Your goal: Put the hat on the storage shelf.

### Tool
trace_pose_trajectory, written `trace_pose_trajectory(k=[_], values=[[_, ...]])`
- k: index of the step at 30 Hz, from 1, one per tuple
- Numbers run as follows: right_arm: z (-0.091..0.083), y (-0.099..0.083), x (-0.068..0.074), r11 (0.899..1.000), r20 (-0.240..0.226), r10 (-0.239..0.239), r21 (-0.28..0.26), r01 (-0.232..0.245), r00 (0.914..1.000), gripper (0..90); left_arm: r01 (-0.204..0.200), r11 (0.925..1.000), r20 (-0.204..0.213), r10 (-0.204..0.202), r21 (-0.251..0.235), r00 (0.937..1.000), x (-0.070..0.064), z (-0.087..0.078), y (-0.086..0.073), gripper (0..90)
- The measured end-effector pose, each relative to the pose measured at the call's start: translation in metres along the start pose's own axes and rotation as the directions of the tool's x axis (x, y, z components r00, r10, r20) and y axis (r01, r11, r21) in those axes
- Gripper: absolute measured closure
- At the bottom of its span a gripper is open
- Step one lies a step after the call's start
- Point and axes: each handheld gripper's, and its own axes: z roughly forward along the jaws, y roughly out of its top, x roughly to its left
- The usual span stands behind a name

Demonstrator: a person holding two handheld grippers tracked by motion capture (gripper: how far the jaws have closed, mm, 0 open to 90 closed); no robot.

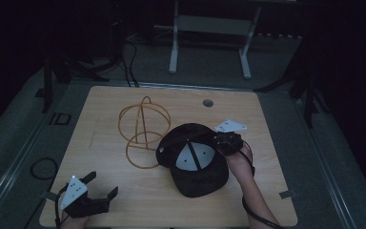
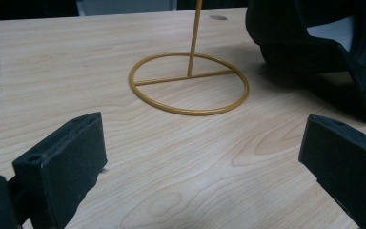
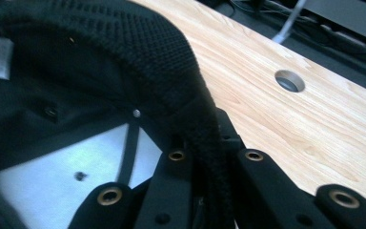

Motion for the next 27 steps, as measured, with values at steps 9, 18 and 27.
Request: trace_pose_trajectory(k=[9, 18, 27], values=[[-0.027, 0.016, -0.001, 0.997, -0.01, 0.012, -0.08, -0.012, 0.9999, 88.5, -0.003, 1.0, 0.015, 0.003, 0.004, 0.9999, -0.003, 0.002, 0.001, 2.4], [-0.055, 0.028, -0.002, 0.988, 0.007, 0.002, -0.156, 0.0, 1.0, 88.4, 0.008, 1.0, 0.062, -0.008, -0.001, 0.998, -0.015, 0.006, 0.006, 2.4], [-0.084, 0.033, -0.006, 0.972, 0.011, 0.028, -0.234, -0.024, 0.9996, 88.4, 0.02, 0.9992, 0.139, -0.025, 0.035, 0.99, -0.042, 0.021, 0.012, 2.4]])
